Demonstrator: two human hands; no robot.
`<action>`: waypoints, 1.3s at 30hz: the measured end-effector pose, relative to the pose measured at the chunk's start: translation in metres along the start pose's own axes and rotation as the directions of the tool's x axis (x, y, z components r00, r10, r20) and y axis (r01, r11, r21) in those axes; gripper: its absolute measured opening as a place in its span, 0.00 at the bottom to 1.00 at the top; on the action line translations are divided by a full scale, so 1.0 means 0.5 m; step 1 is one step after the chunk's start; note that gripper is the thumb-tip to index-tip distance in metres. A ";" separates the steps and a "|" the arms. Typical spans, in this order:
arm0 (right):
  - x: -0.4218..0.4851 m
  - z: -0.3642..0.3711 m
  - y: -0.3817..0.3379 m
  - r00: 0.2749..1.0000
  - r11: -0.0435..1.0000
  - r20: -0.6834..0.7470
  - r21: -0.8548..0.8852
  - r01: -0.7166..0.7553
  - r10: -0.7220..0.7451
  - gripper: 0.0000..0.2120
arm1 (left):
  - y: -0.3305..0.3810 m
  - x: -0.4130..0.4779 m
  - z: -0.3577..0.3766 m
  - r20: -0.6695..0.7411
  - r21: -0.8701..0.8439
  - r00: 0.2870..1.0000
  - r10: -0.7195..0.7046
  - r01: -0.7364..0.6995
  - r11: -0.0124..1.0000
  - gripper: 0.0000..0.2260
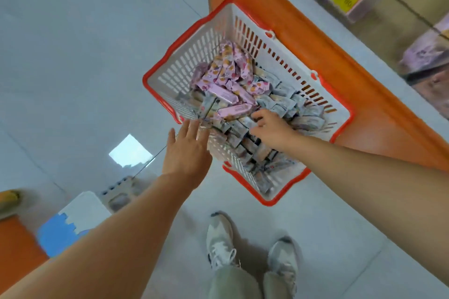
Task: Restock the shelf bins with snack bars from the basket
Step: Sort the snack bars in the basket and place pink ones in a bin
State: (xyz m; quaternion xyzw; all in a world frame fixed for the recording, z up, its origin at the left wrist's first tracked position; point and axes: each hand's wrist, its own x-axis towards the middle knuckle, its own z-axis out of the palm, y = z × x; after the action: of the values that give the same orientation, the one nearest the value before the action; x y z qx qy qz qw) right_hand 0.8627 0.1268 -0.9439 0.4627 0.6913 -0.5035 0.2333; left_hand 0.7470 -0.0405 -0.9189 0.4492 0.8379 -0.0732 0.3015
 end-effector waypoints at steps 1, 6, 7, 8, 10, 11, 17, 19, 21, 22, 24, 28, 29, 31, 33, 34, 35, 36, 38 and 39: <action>0.024 0.011 -0.007 1.000 1.000 -0.008 -0.010 0.025 -0.025 0.24 | -0.015 0.011 0.015 0.005 -0.004 1.000 -0.018 0.018 1.000 0.24; 0.132 0.060 -0.031 0.993 0.973 -0.051 -0.214 0.092 -0.105 0.24 | -0.051 0.030 0.073 -0.059 0.039 0.998 -0.005 0.008 0.999 0.25; 0.152 0.067 -0.031 0.992 0.963 -0.080 -0.258 0.074 -0.098 0.25 | -0.053 0.028 0.080 -0.090 0.038 0.996 0.002 0.001 0.999 0.25; 0.169 0.071 -0.031 0.990 0.954 -0.112 -0.296 0.049 -0.086 0.26 | -0.056 0.027 0.086 -0.117 0.030 0.993 0.006 -0.003 1.000 0.25; 0.194 0.078 -0.025 0.987 0.933 -0.155 -0.360 -0.013 -0.046 0.28 | -0.058 0.027 0.094 -0.146 0.008 0.989 0.014 -0.013 1.000 0.25; 0.203 0.082 -0.021 0.985 0.919 -0.170 -0.393 -0.041 -0.029 0.30 | -0.057 0.028 0.098 -0.153 -0.005 0.988 0.014 -0.015 1.000 0.25; 0.221 0.102 -0.006 0.947 0.835 -0.320 -0.529 -0.149 -0.034 0.40 | -0.042 0.030 0.102 -0.181 -0.086 0.983 -0.032 0.017 0.996 0.24; 0.222 0.106 -0.001 0.941 0.853 -0.337 -0.502 -0.144 -0.040 0.39 | -0.041 0.030 0.098 -0.161 -0.072 0.986 -0.037 0.026 0.997 0.24; 0.218 0.108 0.005 0.941 0.879 -0.332 -0.466 -0.099 -0.070 0.36 | -0.040 0.031 0.092 -0.150 -0.058 0.988 -0.039 0.031 0.998 0.24; 0.214 0.107 0.007 0.944 0.891 -0.321 -0.447 -0.075 -0.081 0.35 | -0.039 0.032 0.090 -0.146 -0.054 0.989 -0.040 0.032 0.998 0.24; 0.204 0.102 0.009 0.952 0.909 -0.296 -0.414 -0.051 -0.081 0.33 | -0.036 0.032 0.085 -0.133 -0.039 0.990 -0.045 0.040 0.998 0.24; 0.166 0.072 0.011 0.957 0.935 -0.260 -0.353 0.032 -0.131 0.21 | -0.032 0.031 0.077 -0.080 0.003 0.995 -0.054 0.054 0.999 0.25; 0.152 0.061 0.009 0.958 0.960 -0.256 -0.272 0.059 -0.132 0.17 | -0.031 0.030 0.073 -0.056 0.009 0.997 -0.062 0.062 0.998 0.26; 0.120 0.034 0.003 0.968 0.994 -0.226 -0.025 0.109 -0.111 0.13 | -0.027 0.028 0.060 -0.006 -0.008 0.997 -0.074 0.074 0.997 0.27; 0.084 0.002 -0.005 0.980 0.968 -0.160 0.202 0.148 -0.116 0.09 | -0.018 0.021 0.039 0.005 -0.089 0.997 -0.070 0.071 0.994 0.28; 0.065 -0.016 -0.010 0.984 0.952 -0.120 0.261 0.159 -0.131 0.06 | -0.011 0.015 0.025 -0.019 -0.145 0.997 -0.070 0.066 0.987 0.28; 0.044 -0.035 -0.015 0.984 0.945 -0.084 0.278 0.172 -0.155 0.04 | -0.002 0.008 0.009 -0.057 -0.199 0.996 -0.072 0.059 0.978 0.29; 0.020 -0.054 -0.020 0.982 0.942 -0.051 0.279 0.188 -0.181 0.04 | 0.008 -0.001 -0.009 -0.099 -0.242 0.992 -0.075 0.049 0.969 0.30; -0.026 -0.089 -0.032 0.978 0.933 0.016 0.303 0.195 -0.209 0.06 | 0.034 -0.021 -0.047 -0.177 -0.279 0.982 -0.058 0.006 0.960 0.34; -0.050 -0.106 -0.040 0.975 0.927 0.051 0.323 0.189 -0.216 0.09 | 0.049 -0.031 -0.067 -0.202 -0.281 0.979 -0.029 -0.030 0.959 0.35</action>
State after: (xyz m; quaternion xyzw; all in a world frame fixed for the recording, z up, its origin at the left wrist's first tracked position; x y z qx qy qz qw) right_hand 0.8644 0.1635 -0.8944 0.3982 0.6352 -0.6483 0.1324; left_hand 0.7583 -0.0242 -0.8793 0.4068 0.8660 0.0938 0.2753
